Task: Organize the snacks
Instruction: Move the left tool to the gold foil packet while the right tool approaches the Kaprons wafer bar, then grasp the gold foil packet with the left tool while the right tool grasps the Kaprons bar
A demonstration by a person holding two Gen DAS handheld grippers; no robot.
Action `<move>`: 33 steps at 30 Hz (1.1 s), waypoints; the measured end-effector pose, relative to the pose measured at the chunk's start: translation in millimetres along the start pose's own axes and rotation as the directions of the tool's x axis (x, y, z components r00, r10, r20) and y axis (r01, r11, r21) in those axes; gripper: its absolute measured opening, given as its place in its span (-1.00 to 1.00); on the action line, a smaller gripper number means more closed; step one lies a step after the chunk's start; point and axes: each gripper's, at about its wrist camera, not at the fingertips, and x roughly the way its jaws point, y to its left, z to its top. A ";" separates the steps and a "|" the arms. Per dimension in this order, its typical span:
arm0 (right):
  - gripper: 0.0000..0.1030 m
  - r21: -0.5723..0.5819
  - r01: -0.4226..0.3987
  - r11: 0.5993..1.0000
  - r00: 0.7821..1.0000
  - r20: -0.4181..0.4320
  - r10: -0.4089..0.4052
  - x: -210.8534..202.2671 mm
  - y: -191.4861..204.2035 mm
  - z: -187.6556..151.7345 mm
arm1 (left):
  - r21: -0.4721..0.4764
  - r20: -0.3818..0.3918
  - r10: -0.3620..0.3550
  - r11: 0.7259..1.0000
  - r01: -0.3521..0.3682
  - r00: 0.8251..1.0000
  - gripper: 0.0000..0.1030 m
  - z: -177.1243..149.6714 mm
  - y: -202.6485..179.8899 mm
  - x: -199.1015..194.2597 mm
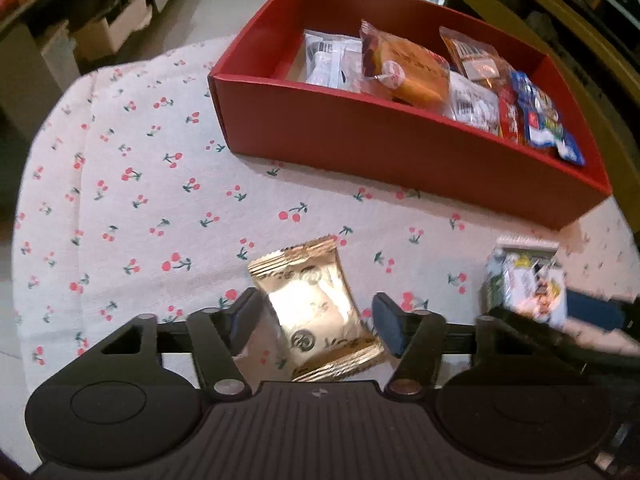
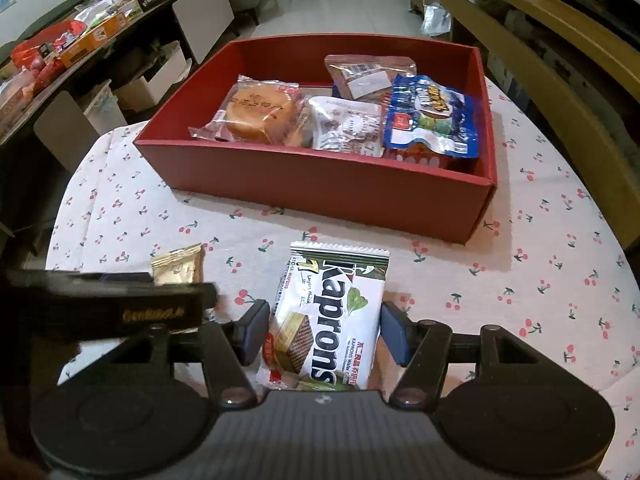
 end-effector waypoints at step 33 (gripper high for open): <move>0.42 -0.055 0.012 0.998 0.999 -0.052 -0.015 7.4 7.1 -10.9 | 0.165 0.022 0.024 0.986 -0.028 0.999 -0.04 -31.8 -10.6 -11.5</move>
